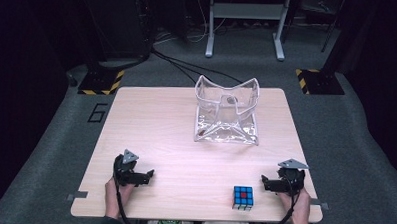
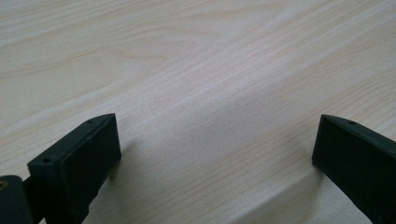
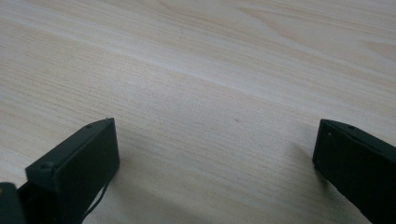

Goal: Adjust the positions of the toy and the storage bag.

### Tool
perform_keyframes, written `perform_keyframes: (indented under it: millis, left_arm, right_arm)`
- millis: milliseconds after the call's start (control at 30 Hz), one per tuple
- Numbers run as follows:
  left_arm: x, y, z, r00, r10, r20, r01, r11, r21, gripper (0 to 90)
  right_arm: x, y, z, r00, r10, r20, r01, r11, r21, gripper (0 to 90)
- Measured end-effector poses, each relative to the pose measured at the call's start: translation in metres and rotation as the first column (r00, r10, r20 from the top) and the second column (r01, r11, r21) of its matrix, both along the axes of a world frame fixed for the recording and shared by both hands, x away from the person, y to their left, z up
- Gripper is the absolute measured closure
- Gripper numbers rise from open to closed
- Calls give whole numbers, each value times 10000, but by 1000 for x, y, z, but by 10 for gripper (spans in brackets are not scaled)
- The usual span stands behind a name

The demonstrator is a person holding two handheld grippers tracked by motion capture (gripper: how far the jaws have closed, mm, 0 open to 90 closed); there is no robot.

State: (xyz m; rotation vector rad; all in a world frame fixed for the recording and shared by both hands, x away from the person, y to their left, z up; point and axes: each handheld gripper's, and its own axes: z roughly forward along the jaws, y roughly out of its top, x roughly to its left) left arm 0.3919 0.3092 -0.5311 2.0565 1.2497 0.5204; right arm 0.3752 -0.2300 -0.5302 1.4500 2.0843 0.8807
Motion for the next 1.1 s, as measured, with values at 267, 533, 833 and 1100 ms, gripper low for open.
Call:
perform_keyframes:
  millis: [267,533,833,1100]
  left_arm:
    - [0,0,0,10000,-6,21,6,10000,8,10]
    - [0,0,0,10000,-7,16,7,10000,17,10]
    - [0,0,0,10000,-4,7,4,10000,27,10]
    - [0,0,0,10000,-11,15,11,10000,23,10]
  right_arm:
    - [0,1,0,10000,-58,16,57,10000,22,0]
    - [0,2,0,10000,-59,20,59,10000,18,0]
    - [0,4,0,9998,-201,-16,201,9998,-18,0]
    - [-4,9,4,9988,-279,-400,285,9995,135,0]
